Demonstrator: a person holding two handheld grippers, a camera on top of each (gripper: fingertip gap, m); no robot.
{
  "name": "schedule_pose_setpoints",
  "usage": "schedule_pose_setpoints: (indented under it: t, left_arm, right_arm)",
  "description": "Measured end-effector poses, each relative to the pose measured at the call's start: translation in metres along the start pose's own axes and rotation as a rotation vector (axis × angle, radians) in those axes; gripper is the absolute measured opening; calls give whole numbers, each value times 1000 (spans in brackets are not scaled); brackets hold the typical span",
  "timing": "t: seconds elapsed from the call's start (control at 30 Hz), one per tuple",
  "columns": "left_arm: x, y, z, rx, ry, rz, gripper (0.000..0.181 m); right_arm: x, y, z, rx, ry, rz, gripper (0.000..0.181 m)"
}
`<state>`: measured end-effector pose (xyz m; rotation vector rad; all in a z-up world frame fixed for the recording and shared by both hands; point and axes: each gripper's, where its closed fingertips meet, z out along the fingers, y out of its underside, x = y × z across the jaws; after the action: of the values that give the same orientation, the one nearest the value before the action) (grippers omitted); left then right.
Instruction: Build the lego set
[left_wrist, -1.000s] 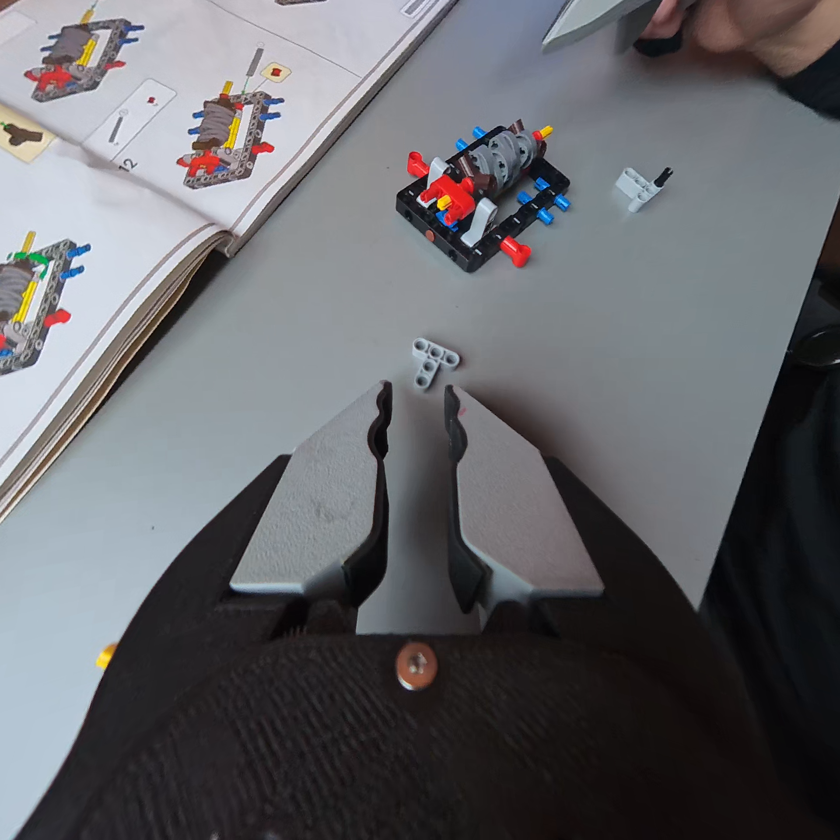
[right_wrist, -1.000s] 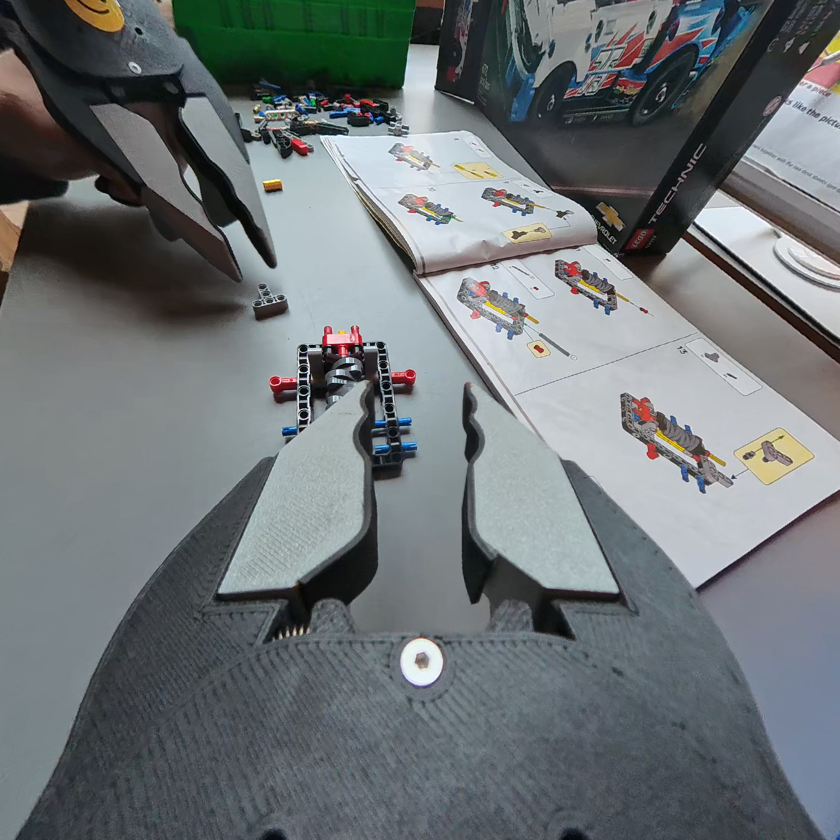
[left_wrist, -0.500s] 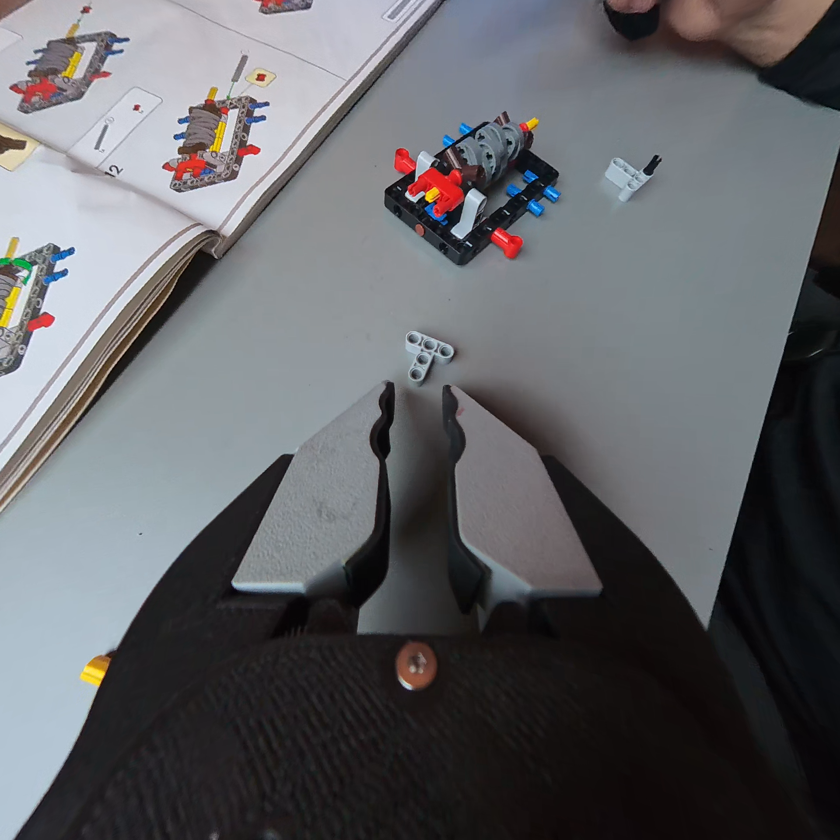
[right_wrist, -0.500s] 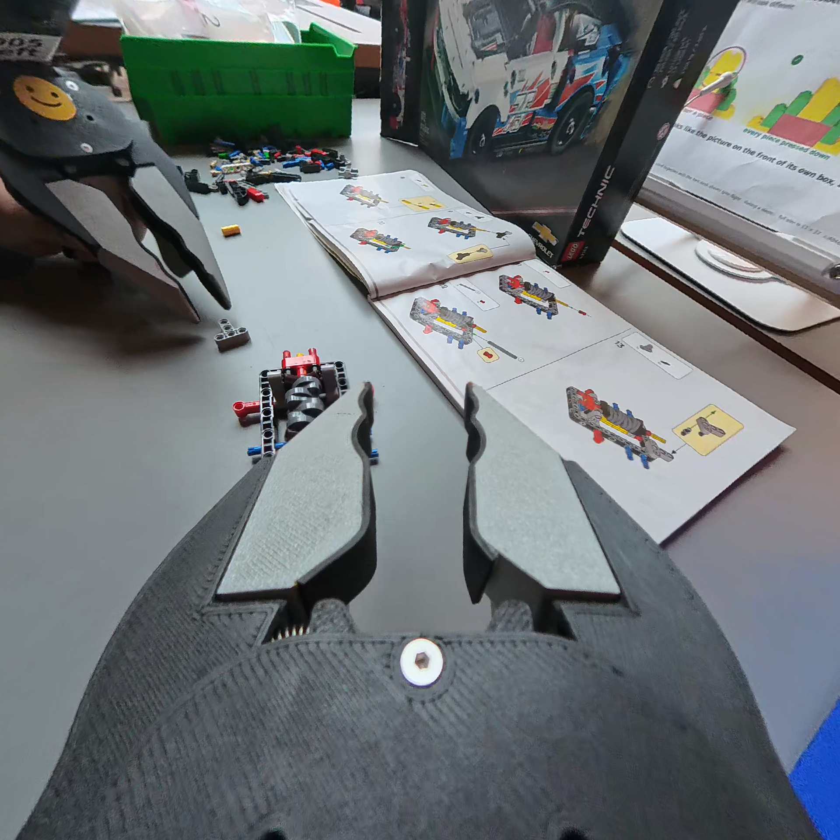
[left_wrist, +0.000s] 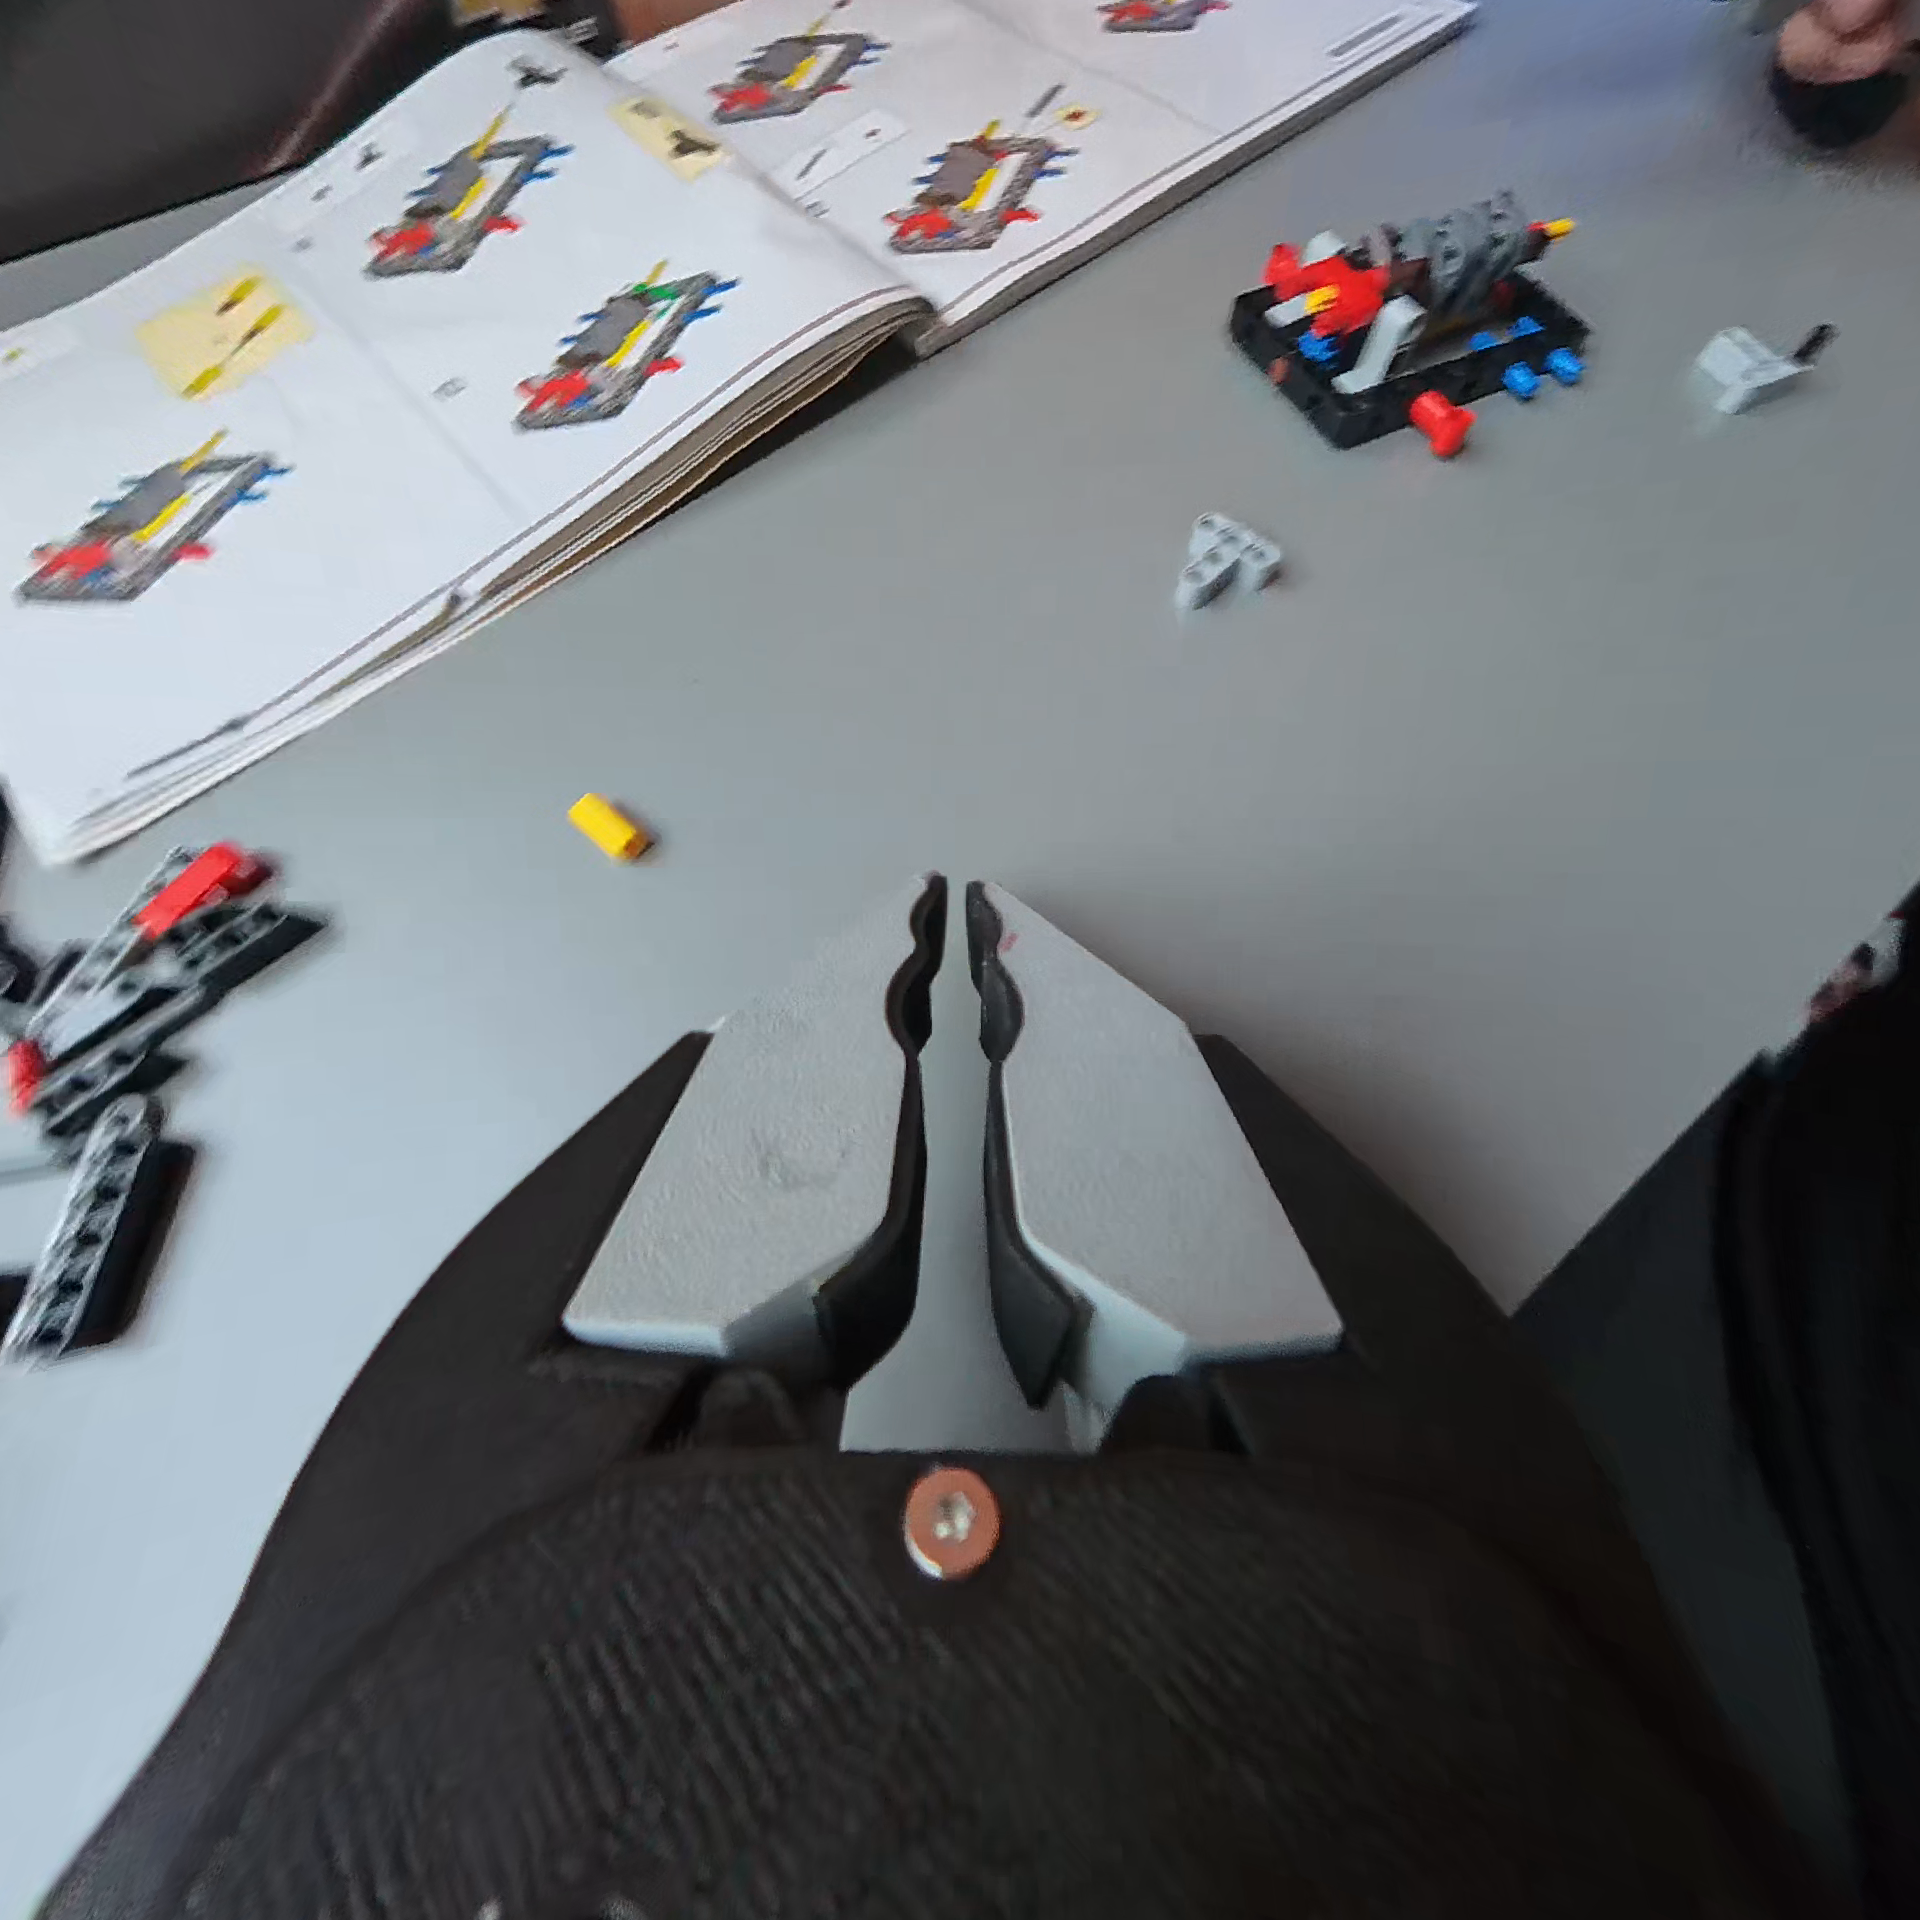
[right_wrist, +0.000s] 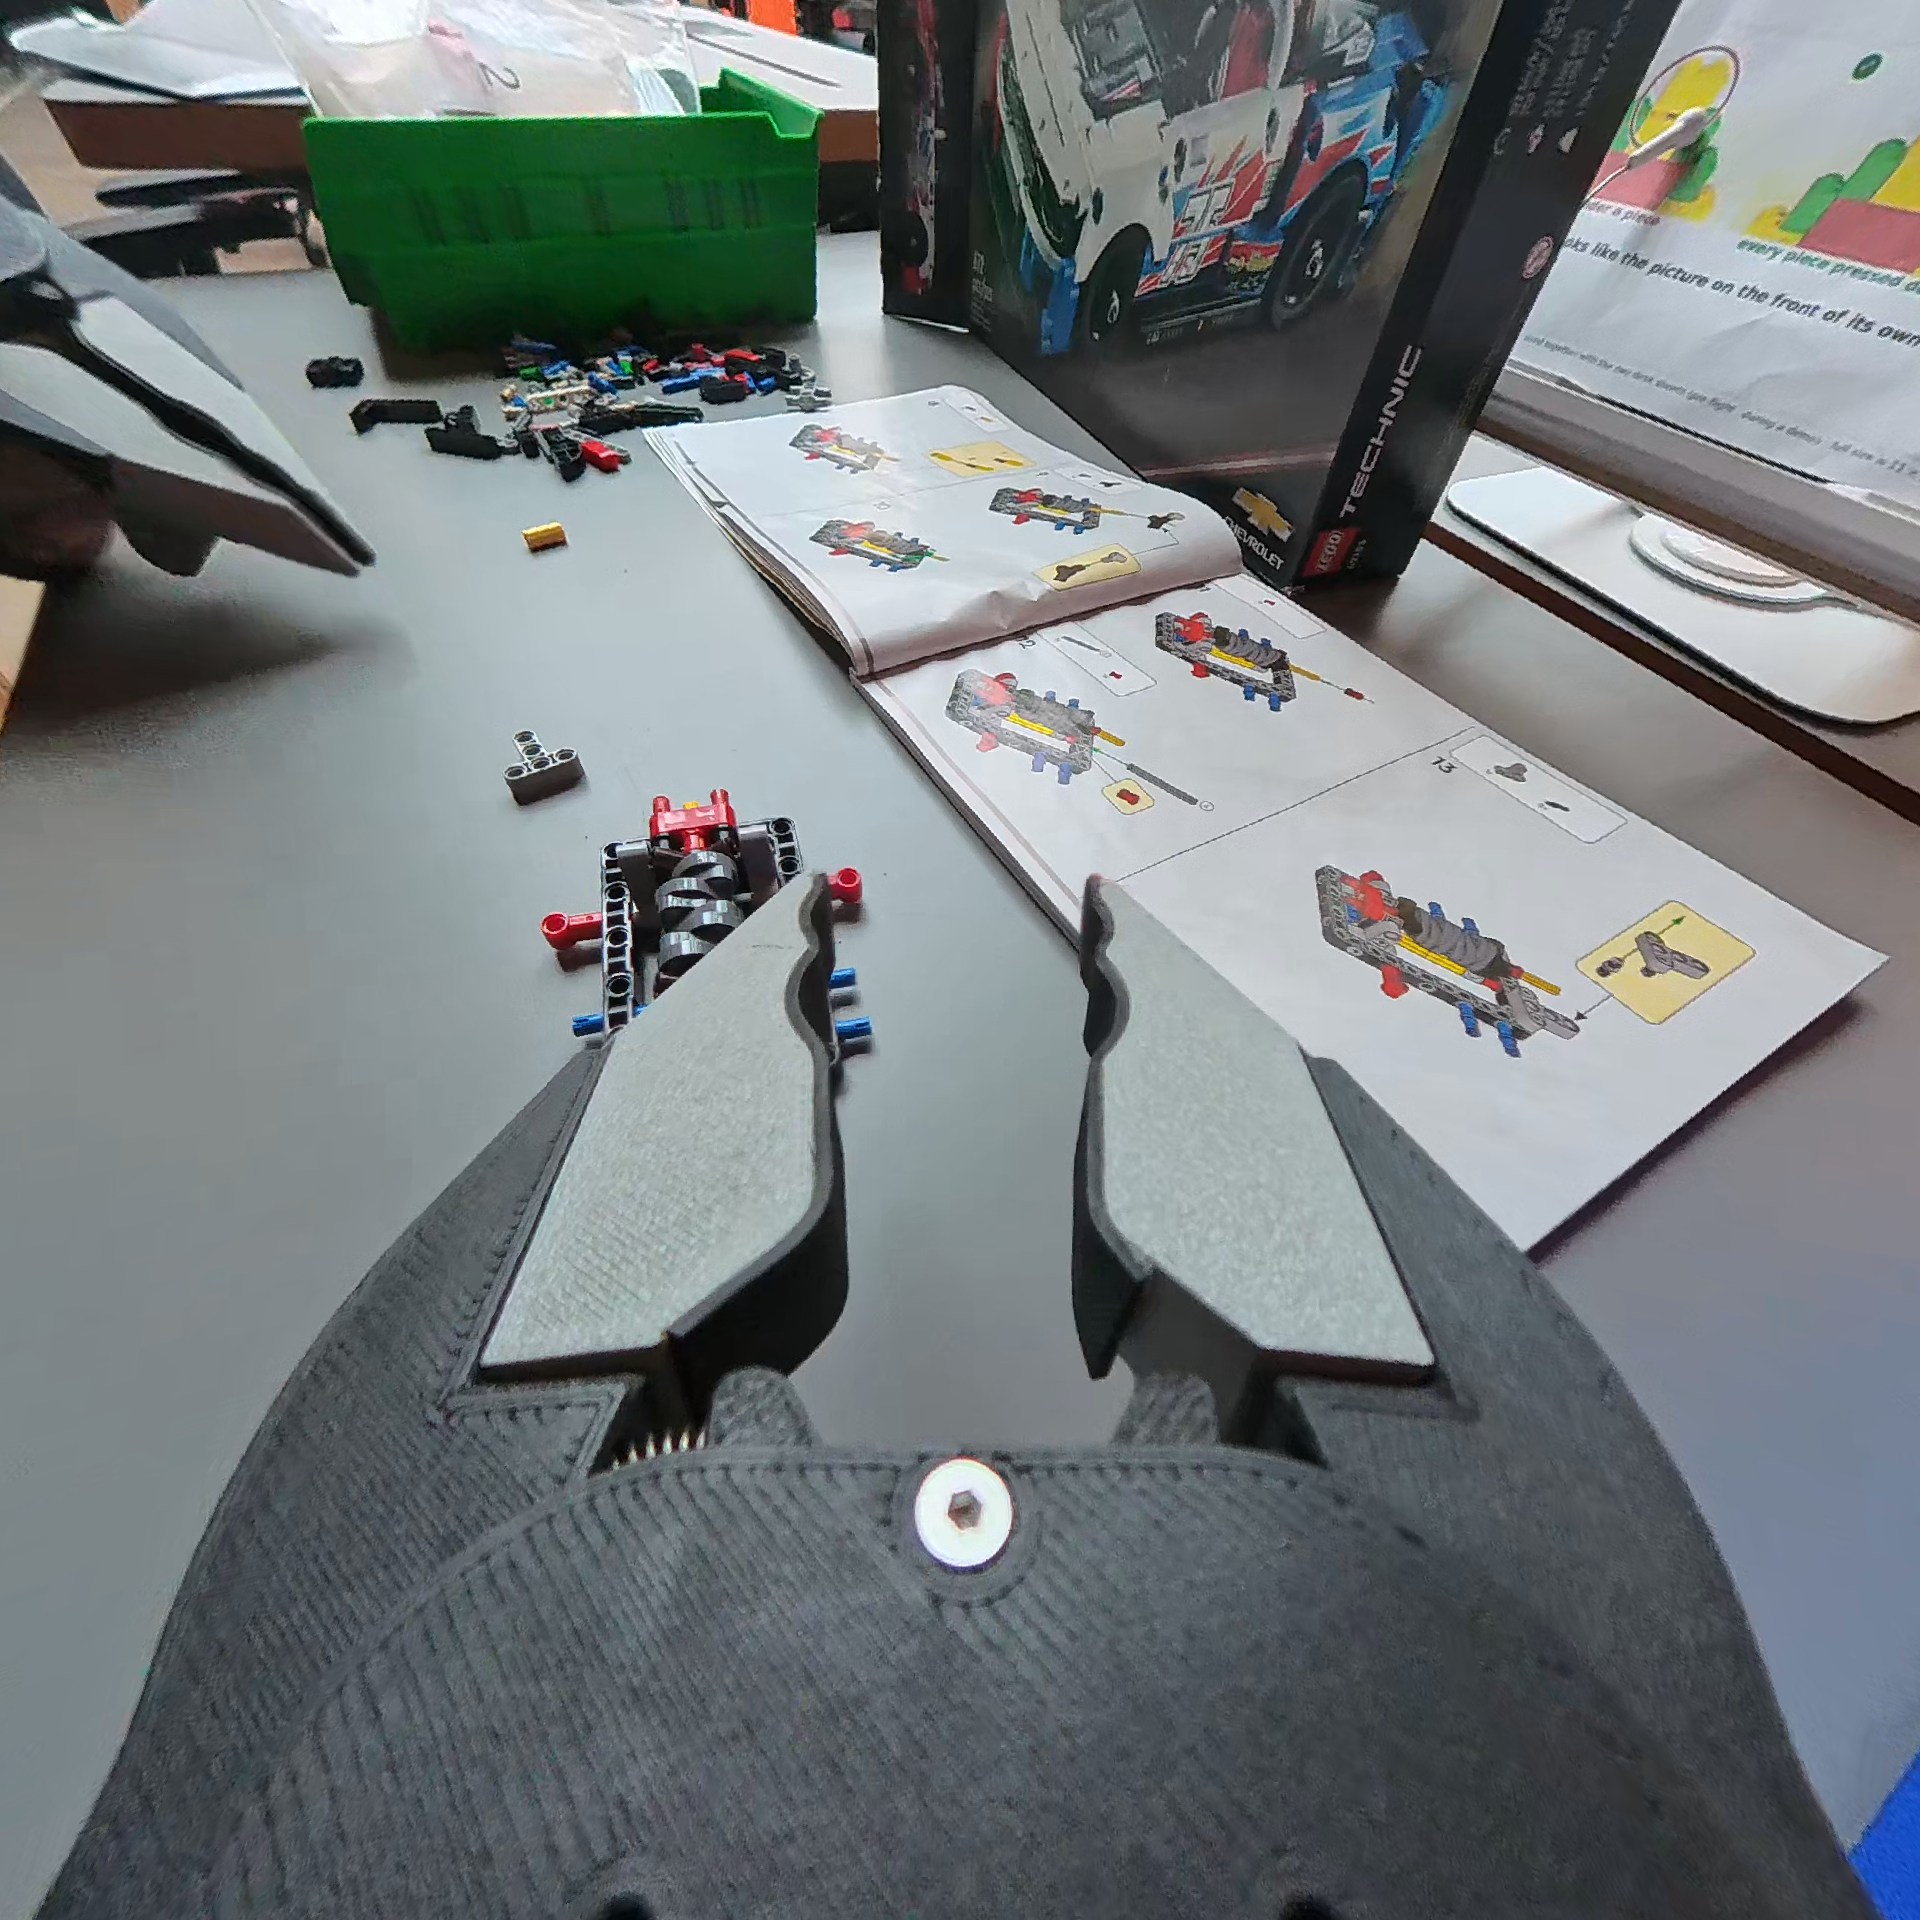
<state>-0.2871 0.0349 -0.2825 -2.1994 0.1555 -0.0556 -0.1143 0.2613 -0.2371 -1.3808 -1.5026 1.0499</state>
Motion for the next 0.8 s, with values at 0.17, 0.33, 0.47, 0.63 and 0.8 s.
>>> schedule_pose_setpoints:
  t: [0.17,0.33,0.47,0.63,0.8]
  left_arm:
    - [-60,42,-31,-76,-254,-142,0]
    - [-86,63,-63,16,-336,-378,0]
    - [-103,64,-89,49,-391,-407,0]
    - [-123,42,-117,112,-465,-345,0]
    - [-135,33,-116,89,-476,-271,0]
  right_arm:
    - [-8,8,0,-44,-43,32,42]
    - [-1,11,-3,-91,62,-25,33]
    - [-3,11,0,-90,80,-61,33]
    - [2,9,0,-65,87,-19,36]
    - [5,10,-1,-46,58,33,31]
